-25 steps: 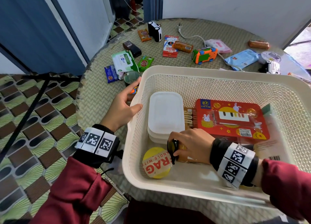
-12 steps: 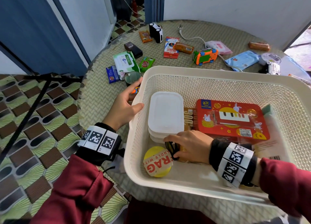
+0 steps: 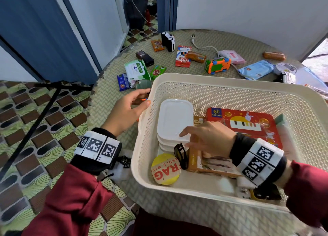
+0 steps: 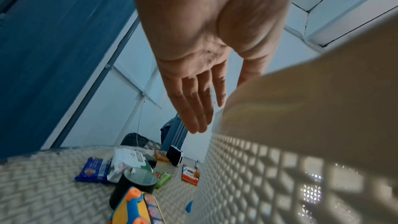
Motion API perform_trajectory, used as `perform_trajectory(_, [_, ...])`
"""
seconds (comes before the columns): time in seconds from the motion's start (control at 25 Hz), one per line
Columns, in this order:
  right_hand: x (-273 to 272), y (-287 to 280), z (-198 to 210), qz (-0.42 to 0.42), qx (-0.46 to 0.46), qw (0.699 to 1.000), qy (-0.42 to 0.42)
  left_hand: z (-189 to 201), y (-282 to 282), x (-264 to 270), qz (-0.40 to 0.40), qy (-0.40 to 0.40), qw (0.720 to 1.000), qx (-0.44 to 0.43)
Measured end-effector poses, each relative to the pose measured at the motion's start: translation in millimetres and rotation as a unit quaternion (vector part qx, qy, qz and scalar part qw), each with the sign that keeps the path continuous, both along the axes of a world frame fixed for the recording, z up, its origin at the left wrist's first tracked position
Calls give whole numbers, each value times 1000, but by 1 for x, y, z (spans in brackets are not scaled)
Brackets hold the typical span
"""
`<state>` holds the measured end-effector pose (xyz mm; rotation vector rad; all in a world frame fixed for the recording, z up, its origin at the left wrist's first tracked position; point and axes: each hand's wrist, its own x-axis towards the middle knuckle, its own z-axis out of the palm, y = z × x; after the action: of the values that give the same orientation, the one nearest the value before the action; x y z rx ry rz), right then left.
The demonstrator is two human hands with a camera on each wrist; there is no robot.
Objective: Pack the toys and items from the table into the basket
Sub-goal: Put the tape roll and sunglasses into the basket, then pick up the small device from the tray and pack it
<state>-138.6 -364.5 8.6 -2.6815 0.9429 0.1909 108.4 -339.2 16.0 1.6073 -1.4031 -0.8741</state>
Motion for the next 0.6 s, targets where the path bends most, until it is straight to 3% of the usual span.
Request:
perform_trajectory(0.36, [-18, -2, 51, -72, -66, 990, -105, 58, 31, -10, -26, -71, 994, -75])
perform_trajectory(0.6, [-43, 33, 110, -185, -130, 953, -201, 87, 45, -24, -96, -106, 985, -94])
